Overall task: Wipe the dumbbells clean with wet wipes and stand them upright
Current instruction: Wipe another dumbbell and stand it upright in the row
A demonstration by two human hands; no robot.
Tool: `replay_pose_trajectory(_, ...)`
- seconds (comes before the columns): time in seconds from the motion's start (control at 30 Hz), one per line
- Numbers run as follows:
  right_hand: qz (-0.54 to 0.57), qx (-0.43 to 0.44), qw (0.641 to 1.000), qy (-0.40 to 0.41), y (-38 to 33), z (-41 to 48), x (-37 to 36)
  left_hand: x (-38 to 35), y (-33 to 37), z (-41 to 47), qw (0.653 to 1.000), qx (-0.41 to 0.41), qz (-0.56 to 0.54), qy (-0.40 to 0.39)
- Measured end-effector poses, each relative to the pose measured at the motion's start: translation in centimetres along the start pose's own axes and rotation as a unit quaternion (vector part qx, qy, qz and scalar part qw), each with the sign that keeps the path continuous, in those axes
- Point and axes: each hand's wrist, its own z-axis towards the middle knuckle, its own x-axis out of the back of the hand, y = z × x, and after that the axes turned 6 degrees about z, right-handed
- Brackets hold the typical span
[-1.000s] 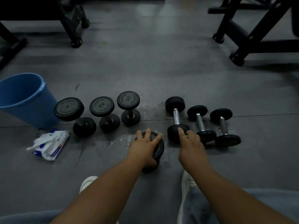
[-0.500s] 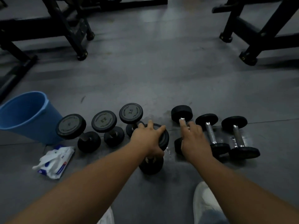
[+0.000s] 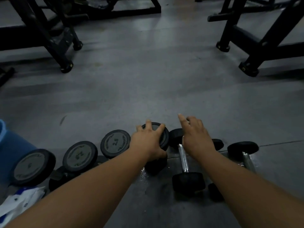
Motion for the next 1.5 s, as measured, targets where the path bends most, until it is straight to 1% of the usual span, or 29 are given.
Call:
replay_pose_trajectory(0.13, 0.004, -0.008, 1.000, -0.019, 1.5, 0.3, -2.1, -1.8, 0.1, 1.4, 1.000, -0.001, 0.002, -0.015)
replay_pose_trajectory(0.27, 0.006, -0.016, 0.999, -0.045, 3.5, 0.1, -3.6, -2.9, 0.1, 1.7, 1.000, -0.010, 0.017, -0.005)
replay_pose_trajectory(0.37, 0.013, -0.023, 0.998, -0.049, 4.3, -0.1, -3.6, -2.7, 0.7, 1.1, 0.999, 0.015, 0.029, -0.021)
replay_pose_trajectory(0.4, 0.019, -0.026, 0.998, -0.048, 4.6, -0.2, -3.5, -2.8, 1.5, 0.6, 0.999, 0.008, 0.049, 0.003)
replay_pose_trajectory(0.43, 0.025, -0.029, 0.998, -0.045, 4.8, -0.2, -3.3, -3.3, 2.5, -0.1, 0.996, -0.019, 0.067, 0.049)
replay_pose_trajectory(0.5, 0.026, -0.032, 0.998, -0.047, 5.4, -0.6, -3.3, -5.3, 5.1, -1.9, 0.981, -0.108, 0.062, 0.148)
replay_pose_trajectory(0.53, 0.022, -0.034, 0.998, -0.050, 5.8, -0.9, -3.3, -6.8, 6.6, -2.8, 0.974, -0.148, 0.042, 0.169)
replay_pose_trajectory(0.6, 0.013, -0.037, 0.998, -0.054, 6.6, -1.4, -3.4, -9.5, 9.2, -4.1, 0.971, -0.185, 0.006, 0.154)
replay_pose_trajectory(0.7, 0.009, -0.039, 0.998, -0.039, 7.5, -2.4, -3.6, -12.5, 11.6, -4.5, 0.975, -0.195, 0.004, 0.104)
replay_pose_trajectory(0.83, 0.024, -0.037, 0.996, -0.076, 7.8, -4.4, -4.7, -14.2, 13.2, -3.2, 0.982, -0.175, 0.007, 0.068)
replay_pose_trajectory(0.97, 0.062, -0.024, 0.989, -0.135, 7.8, -6.6, -6.3, -15.3, 13.7, -2.3, 0.985, -0.147, -0.016, 0.088)
replay_pose_trajectory(1.03, 0.073, -0.030, 0.988, -0.133, 8.2, -6.8, -6.5, -15.5, 13.7, -2.1, 0.986, -0.142, -0.034, 0.079)
replay_pose_trajectory(1.13, 0.069, -0.028, 0.989, -0.125, 8.8, -6.8, -6.0, -14.9, 13.3, -2.4, 0.991, -0.123, -0.046, 0.041)
replay_pose_trajectory(1.23, 0.062, -0.025, 0.989, -0.130, 8.3, -7.1, -5.4, -14.4, 12.1, -3.3, 0.991, -0.126, -0.032, 0.041)
replay_pose_trajectory(1.3, 0.057, -0.012, 0.988, -0.143, 7.3, -7.4, -5.2, -14.3, 10.6, -4.7, 0.988, -0.149, -0.011, 0.038)
replay_pose_trajectory(1.37, 0.045, 0.008, 0.986, -0.158, 6.1, -7.8, -5.3, -14.4, 9.0, -6.8, 0.980, -0.193, 0.009, 0.042)
replay_pose_trajectory(1.43, 0.023, 0.044, 0.983, -0.175, 4.5, -8.7, -5.4, -15.0, 7.3, -9.5, 0.967, -0.249, 0.037, 0.046)
replay_pose_trajectory(1.5, 0.012, 0.082, 0.978, -0.193, 2.6, -10.5, -5.9, -16.1, 5.3, -12.6, 0.956, -0.285, 0.055, 0.047)
